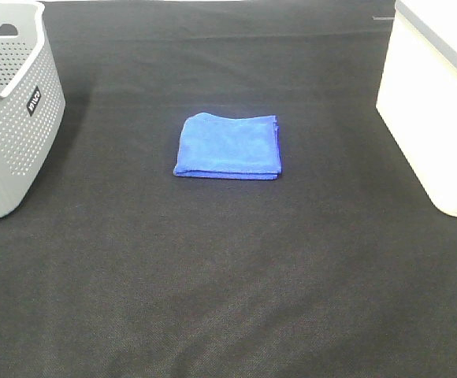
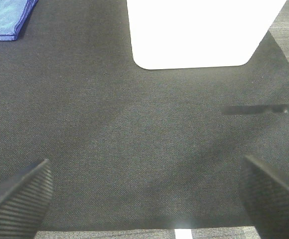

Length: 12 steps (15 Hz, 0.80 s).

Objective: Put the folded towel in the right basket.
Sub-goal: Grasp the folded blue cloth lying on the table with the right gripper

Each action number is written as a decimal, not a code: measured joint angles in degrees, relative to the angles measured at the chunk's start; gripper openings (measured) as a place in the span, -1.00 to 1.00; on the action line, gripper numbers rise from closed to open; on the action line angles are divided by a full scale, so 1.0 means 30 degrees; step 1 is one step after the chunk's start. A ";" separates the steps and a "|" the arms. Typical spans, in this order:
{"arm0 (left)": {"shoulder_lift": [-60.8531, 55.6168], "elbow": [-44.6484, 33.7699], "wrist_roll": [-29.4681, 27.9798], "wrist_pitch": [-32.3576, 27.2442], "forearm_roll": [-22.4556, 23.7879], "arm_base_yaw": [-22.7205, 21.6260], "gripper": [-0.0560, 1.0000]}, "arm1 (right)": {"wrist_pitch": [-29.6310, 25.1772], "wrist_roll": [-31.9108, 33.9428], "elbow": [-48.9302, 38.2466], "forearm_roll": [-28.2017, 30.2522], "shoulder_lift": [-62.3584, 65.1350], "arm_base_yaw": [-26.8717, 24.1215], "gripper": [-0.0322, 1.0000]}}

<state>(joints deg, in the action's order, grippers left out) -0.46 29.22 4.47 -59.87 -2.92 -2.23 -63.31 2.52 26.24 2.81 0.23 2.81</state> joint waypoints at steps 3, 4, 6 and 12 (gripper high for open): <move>0.0000 0.0000 0.0000 0.0000 0.0019 0.0000 0.97 | 0.0000 0.0000 0.0000 0.0000 0.0000 0.0000 0.95; 0.0000 0.0000 0.0000 0.0000 0.0019 0.0000 0.97 | 0.0000 0.0000 0.0000 0.0000 0.0000 0.0000 0.95; 0.0000 0.0000 0.0000 0.0000 0.0000 0.0000 0.97 | 0.0000 0.0000 0.0000 0.0000 0.0000 0.0000 0.95; 0.0000 0.0000 0.0000 0.0000 0.0000 0.0000 0.97 | 0.0000 0.0000 0.0000 0.0057 0.0000 0.0000 0.95</move>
<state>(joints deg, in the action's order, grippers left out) -0.46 29.22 4.47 -59.87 -2.92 -2.23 -63.31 2.52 26.24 2.98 0.23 2.81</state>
